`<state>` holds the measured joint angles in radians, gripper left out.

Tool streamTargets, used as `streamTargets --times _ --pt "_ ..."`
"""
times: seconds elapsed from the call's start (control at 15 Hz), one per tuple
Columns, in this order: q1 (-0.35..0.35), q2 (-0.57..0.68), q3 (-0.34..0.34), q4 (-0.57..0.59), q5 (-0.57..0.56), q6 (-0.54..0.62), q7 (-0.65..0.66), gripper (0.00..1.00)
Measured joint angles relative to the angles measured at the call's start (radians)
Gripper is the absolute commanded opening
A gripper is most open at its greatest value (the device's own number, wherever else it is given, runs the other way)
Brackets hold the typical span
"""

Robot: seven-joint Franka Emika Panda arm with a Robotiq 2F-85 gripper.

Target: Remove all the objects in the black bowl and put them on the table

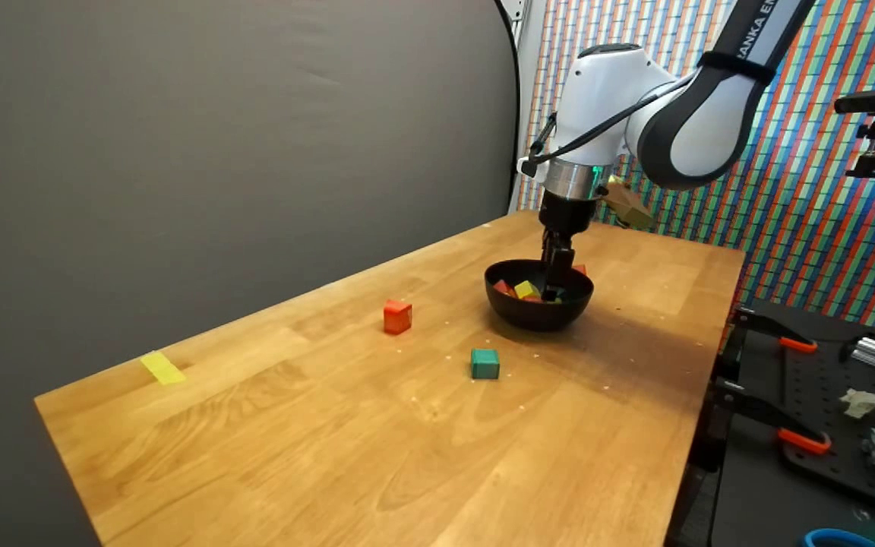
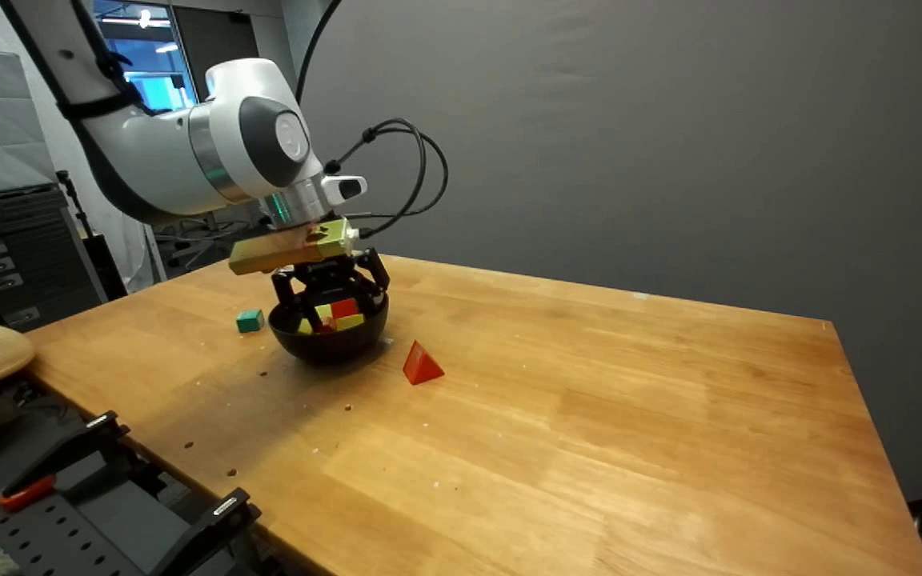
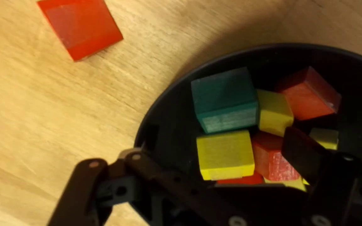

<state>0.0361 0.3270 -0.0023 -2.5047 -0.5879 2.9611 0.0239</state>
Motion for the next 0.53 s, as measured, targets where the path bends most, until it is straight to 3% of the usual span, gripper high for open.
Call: streamTargets --times 0.27,0.53 --pt "-0.039 0.052 0.031 0.037 0.000 0.029 -0.155 1.00" --pt "-0.058 0.092 0.074 0.075 0.099 0.030 -0.311 1.00"
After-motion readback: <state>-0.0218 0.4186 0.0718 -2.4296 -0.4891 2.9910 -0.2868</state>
